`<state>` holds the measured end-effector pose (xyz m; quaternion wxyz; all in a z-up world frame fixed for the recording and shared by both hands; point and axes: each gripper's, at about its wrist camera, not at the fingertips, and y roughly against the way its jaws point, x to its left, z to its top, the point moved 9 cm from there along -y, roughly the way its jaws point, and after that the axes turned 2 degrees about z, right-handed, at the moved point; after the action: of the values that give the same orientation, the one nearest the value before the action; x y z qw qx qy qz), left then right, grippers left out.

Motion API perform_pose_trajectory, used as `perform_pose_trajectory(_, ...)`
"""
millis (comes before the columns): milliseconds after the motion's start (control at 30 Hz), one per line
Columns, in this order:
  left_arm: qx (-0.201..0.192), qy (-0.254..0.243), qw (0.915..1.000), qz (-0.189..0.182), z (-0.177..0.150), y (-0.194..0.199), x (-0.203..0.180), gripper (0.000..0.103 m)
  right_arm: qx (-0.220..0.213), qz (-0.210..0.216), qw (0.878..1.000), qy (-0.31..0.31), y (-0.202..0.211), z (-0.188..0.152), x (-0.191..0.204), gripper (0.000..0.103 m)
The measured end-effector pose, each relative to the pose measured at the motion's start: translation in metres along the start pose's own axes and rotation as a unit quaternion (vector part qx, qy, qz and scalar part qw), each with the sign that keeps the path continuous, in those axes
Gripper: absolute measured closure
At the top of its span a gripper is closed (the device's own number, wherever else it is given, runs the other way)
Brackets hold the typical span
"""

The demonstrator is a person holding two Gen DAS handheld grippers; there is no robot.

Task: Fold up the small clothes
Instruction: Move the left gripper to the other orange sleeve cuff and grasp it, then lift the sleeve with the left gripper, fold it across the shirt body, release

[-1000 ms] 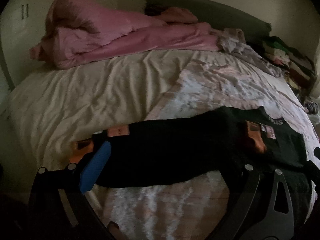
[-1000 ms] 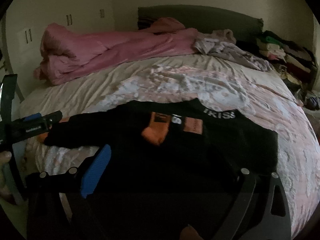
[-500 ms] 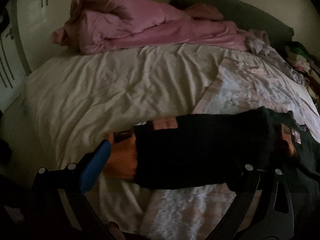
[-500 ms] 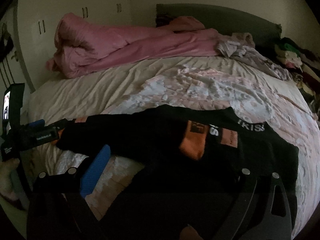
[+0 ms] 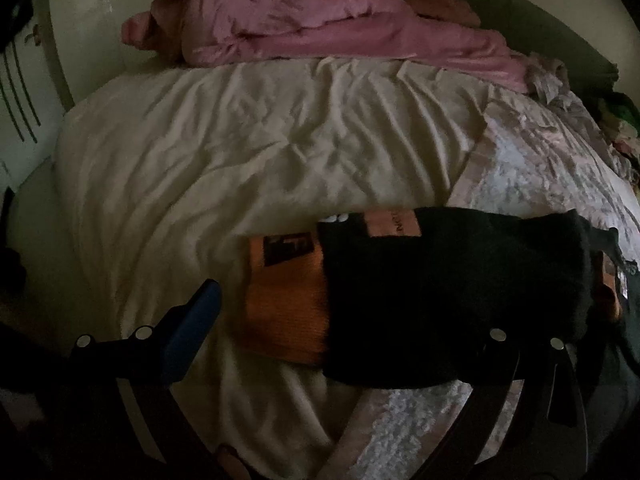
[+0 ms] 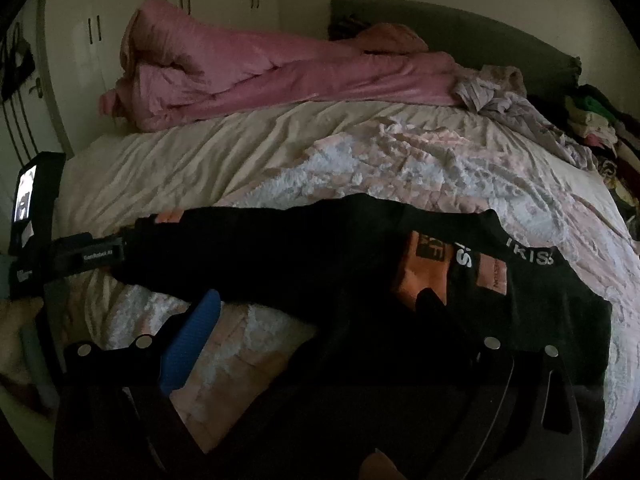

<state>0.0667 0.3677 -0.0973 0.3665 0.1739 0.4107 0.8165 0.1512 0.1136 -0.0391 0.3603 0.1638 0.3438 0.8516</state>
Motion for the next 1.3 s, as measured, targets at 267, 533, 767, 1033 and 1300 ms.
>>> perform_pose_trajectory(267, 0.025, 0.014, 0.9996, -0.002, -0.007, -0.018, 0.005, 0.01, 0.005, -0.004, 1.0, -0.008, -0.008, -0.005, -0.008, 0.005)
perform_pose_trajectory(533, 0.04, 0.045, 0.998, -0.017, -0.008, -0.034, 0.009, 0.019, 0.011, -0.007, 1.0, -0.023, -0.013, -0.012, -0.019, 0.005)
perform_pose_trajectory(767, 0.027, 0.037, 0.9988, -0.02, -0.006, -0.032, 0.003, 0.049, 0.016, -0.013, 0.999, -0.049, -0.014, -0.021, -0.036, 0.005)
perform_pose_trajectory(1033, -0.008, 0.032, 0.9976, -0.061, -0.001, -0.011, -0.01, 0.088, 0.009, -0.017, 0.997, -0.079, 0.0, -0.03, -0.057, 0.005)
perform_pose_trajectory(1300, -0.064, 0.022, 0.9928, -0.098, 0.019, 0.046, -0.039, 0.088, -0.01, -0.02, 0.993, -0.118, 0.027, -0.035, -0.087, 0.005)
